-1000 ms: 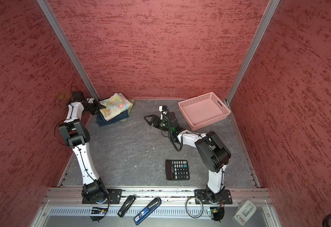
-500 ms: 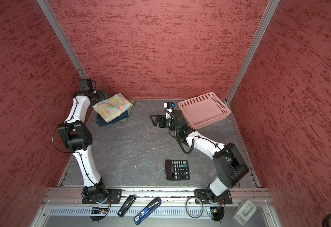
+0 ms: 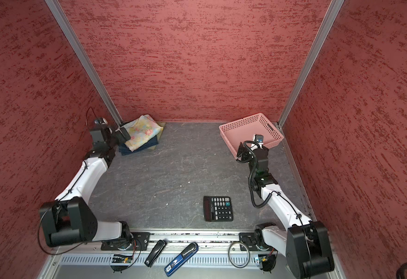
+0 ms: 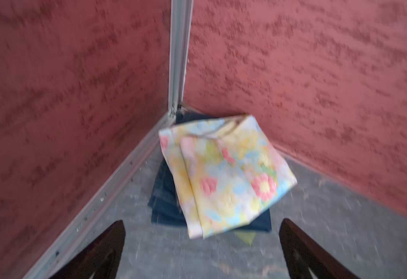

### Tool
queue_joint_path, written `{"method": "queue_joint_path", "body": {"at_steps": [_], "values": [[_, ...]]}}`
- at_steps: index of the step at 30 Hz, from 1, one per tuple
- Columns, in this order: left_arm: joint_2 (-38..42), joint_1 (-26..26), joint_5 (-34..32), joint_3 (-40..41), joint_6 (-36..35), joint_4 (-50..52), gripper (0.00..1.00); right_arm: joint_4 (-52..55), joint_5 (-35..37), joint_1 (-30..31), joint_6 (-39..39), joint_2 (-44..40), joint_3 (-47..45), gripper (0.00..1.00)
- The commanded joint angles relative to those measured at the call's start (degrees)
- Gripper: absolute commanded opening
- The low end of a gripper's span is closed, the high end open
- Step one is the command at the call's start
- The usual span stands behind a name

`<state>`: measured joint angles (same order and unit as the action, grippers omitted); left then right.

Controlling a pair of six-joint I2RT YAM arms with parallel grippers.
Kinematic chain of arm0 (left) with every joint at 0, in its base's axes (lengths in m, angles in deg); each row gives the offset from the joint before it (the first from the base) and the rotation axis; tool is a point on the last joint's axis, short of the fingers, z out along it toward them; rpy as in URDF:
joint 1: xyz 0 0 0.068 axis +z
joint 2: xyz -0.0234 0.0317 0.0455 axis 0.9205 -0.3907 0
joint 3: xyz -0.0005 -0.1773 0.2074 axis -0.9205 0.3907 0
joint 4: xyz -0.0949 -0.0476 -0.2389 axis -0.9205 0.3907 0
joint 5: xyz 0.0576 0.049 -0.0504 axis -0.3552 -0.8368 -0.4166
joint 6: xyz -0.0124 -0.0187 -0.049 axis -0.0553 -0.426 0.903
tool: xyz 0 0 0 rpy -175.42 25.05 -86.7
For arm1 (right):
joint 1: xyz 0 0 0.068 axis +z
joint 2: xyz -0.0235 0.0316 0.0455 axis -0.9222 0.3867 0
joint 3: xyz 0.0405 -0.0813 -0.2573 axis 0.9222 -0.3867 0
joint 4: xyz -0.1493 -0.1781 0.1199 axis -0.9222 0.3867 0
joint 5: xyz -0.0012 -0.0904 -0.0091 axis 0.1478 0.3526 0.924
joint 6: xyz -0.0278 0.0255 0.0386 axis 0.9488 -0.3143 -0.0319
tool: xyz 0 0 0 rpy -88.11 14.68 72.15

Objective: Fold and stack skirts
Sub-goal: Reset both arms

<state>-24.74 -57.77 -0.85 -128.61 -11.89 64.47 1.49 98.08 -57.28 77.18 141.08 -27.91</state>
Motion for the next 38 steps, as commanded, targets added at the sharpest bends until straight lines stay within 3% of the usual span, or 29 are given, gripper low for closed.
{"method": "queue_joint_path", "body": {"at_steps": [1,5,8,11,13,14,15,17,18,21,38], "values": [[5.8,-2.3,5.1,11.0,-1.4,-6.4,0.99,-14.5,5.7,-2.1,5.9,1.2,-7.3,0.99],[5.9,-3.3,3.0,20.5,-4.1,-13.3,1.0,-29.4,6.8,-4.3,6.4,6.6,-15.1,0.99],[2.0,-2.4,2.5,28.6,-5.9,-30.8,1.0,-44.7,2.5,-9.2,3.2,12.3,-20.8,0.99],[-3.5,-0.3,7.1,30.8,-4.3,-39.1,1.0,-58.9,-2.2,-11.9,1.9,21.6,-24.0,0.99],[-5.5,-1.9,7.3,29.1,-5.7,-39.1,1.0,-65.0,-3.2,-11.8,2.7,26.9,-23.9,0.99],[-5.9,-3.3,6.8,29.2,-6.3,-40.0,0.99,-57.9,-3.3,-11.9,2.2,24.4,-22.7,0.99],[-7.4,-5.0,7.2,32.7,-8.6,-49.2,1.0,-53.3,-3.4,-11.9,2.0,23.7,-20.8,0.99],[-10.8,-9.7,4.0,36.0,-13.5,-58.9,1.0,-51.1,-4.5,-11.9,2.9,24.9,-18.3,0.99],[-10.0,-9.1,3.1,36.1,-11.8,-56.9,1.0,-46.5,-5.6,-12.1,2.8,24.4,-16.4,0.99],[-11.1,-9.6,0.7,36.6,-11.7,-59.4,0.99,-47.7,-6.5,-12.6,2.6,24.9,-16.5,0.99],[-11.5,-8.9,2.2,36.9,-11.2,-60.2,0.99,-47.5,-7.1,-12.6,2.7,24.9,-16.4,0.99]]}}
